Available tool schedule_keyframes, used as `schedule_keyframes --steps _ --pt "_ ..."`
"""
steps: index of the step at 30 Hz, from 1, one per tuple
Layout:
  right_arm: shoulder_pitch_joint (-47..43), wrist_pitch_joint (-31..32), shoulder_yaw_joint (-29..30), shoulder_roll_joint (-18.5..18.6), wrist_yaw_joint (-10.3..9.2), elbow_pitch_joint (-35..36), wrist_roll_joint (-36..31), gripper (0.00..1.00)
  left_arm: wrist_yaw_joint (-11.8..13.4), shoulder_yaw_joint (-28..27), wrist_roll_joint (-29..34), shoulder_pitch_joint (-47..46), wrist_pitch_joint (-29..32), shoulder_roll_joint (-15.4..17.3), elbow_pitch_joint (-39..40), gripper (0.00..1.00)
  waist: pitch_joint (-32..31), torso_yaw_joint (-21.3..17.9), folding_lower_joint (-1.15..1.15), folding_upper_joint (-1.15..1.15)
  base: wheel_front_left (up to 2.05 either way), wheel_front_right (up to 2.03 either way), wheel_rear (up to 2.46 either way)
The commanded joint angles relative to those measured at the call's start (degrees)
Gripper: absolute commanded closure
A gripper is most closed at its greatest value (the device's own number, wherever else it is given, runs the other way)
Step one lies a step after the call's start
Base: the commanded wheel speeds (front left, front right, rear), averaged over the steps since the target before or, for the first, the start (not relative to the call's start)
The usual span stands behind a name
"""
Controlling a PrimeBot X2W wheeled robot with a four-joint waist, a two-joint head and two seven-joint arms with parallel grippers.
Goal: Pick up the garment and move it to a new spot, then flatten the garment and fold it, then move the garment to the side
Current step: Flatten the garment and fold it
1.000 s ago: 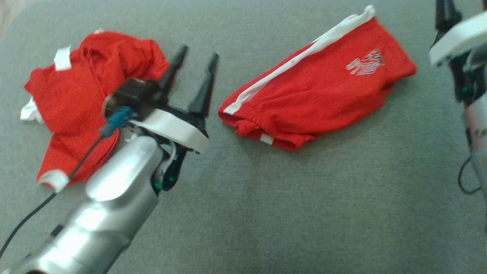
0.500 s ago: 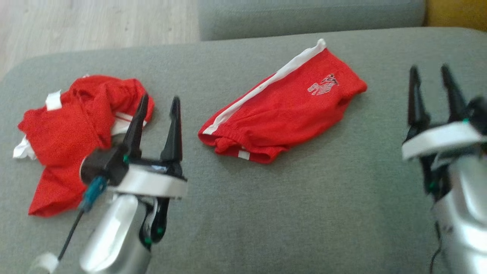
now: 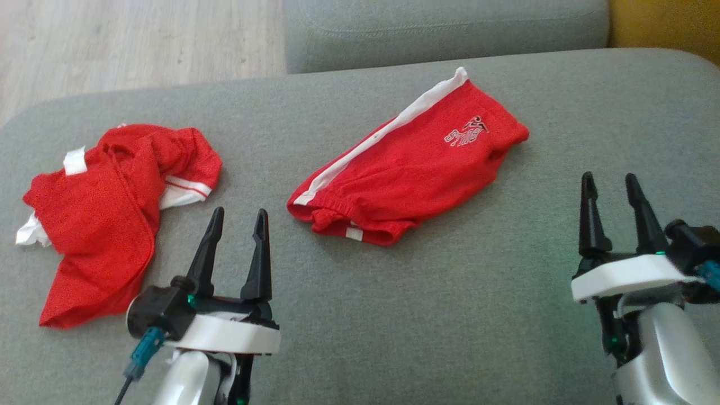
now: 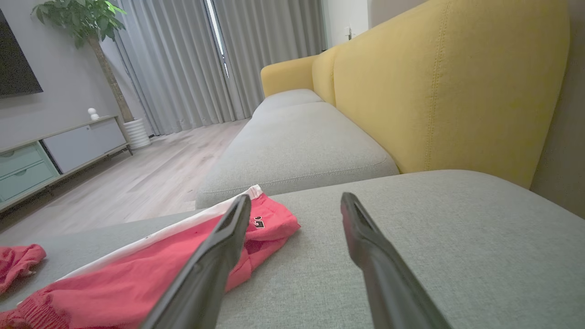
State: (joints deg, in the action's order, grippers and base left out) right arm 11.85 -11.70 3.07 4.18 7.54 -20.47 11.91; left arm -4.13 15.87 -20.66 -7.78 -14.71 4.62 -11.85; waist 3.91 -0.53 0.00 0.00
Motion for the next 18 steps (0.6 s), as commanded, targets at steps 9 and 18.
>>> schedule_keyframes --steps 9,18 --pt "9.51 7.54 2.99 -0.59 -0.05 0.01 2.27 0.0 -2.35 -1.36 2.74 -5.45 -0.29 -1.38 1.59 0.0 7.06 5.64 0.0 0.0 0.0 0.0 0.0" --pt "22.13 18.0 15.03 -0.99 -0.05 -13.62 5.76 0.0 -3.04 1.41 2.15 -9.32 -0.29 -1.7 0.38 0.0 12.39 11.76 0.0 0.0 0.0 0.0 0.0"
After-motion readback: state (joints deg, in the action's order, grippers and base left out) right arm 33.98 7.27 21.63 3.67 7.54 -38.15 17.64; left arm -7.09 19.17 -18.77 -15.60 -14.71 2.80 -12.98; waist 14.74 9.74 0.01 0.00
